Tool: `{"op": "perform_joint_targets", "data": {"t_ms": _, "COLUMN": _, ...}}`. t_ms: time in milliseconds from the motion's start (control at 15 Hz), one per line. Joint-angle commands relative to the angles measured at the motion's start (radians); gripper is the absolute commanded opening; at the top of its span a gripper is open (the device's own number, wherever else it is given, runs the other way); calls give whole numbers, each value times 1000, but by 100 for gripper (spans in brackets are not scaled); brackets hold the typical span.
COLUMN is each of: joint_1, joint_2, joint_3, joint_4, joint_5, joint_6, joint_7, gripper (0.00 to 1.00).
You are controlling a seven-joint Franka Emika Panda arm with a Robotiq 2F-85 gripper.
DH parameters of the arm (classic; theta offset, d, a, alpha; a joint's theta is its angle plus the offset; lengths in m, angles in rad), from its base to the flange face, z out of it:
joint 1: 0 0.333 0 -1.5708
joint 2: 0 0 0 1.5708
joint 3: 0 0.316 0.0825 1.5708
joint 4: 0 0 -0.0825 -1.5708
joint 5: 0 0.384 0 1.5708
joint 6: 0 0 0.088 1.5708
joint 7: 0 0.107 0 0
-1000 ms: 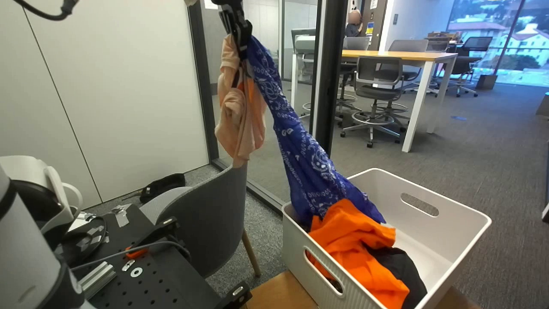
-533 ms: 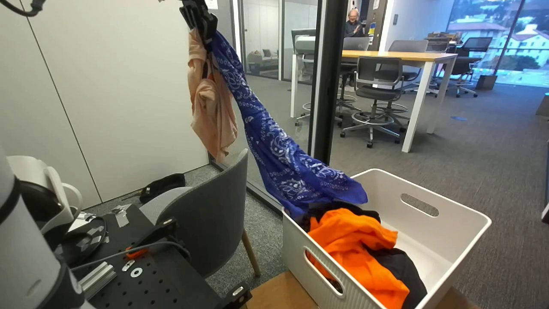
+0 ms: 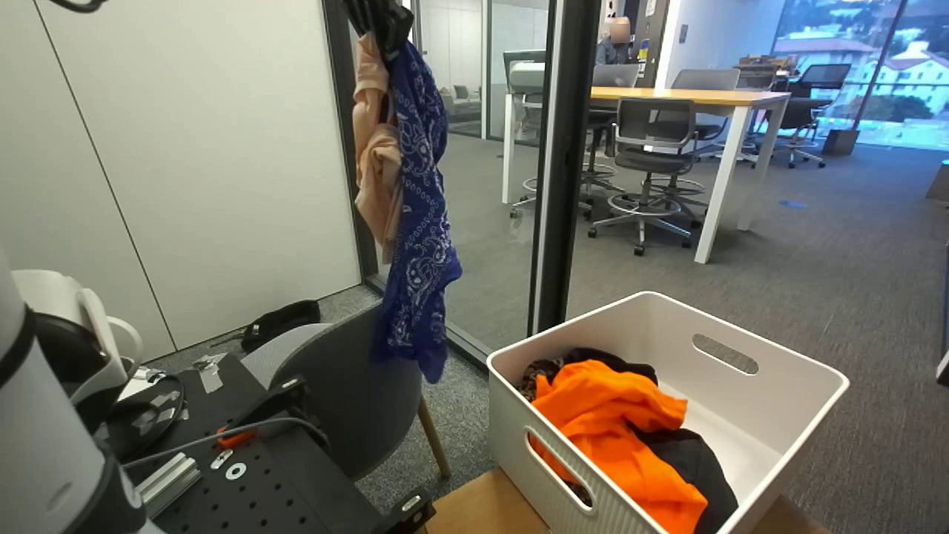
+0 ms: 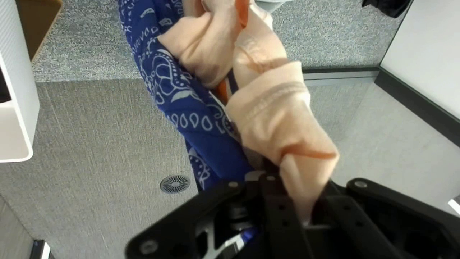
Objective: Pick up the peach shirt and blue bandana from the bin and put them on the back of the chair
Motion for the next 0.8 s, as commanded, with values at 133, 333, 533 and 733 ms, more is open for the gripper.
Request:
{"op": "perform_joint_targets", "data": {"t_ms": 133, "joint_1": -35, "joint_2": 20, "joint_3": -84, "joint_4": 42, "joint_5": 21, "joint_6": -12, "joint_7": -132, "gripper": 9}}
{"op": "perform_joint_targets", "data": {"t_ms": 333, "joint_1": -52, "joint_2": 50, "joint_3": -102, "joint_4": 25, "joint_5": 12, "joint_6": 1, "joint_7": -174, "gripper": 9}}
{"op": "perform_joint_targets", "data": {"t_ms": 533, "joint_1": -65, "joint_2": 103, "joint_3": -93, "joint_4": 3, "joint_5": -1, "joint_6": 18, "joint_7": -192, "gripper": 9}}
{"op": "perform_joint_targets", "data": {"t_ms": 733, "joint_1": -74, "joint_2": 158, "joint_3": -77, "joint_4": -23, "joint_5": -26, "joint_6": 41, "joint_7": -186, "gripper": 9}}
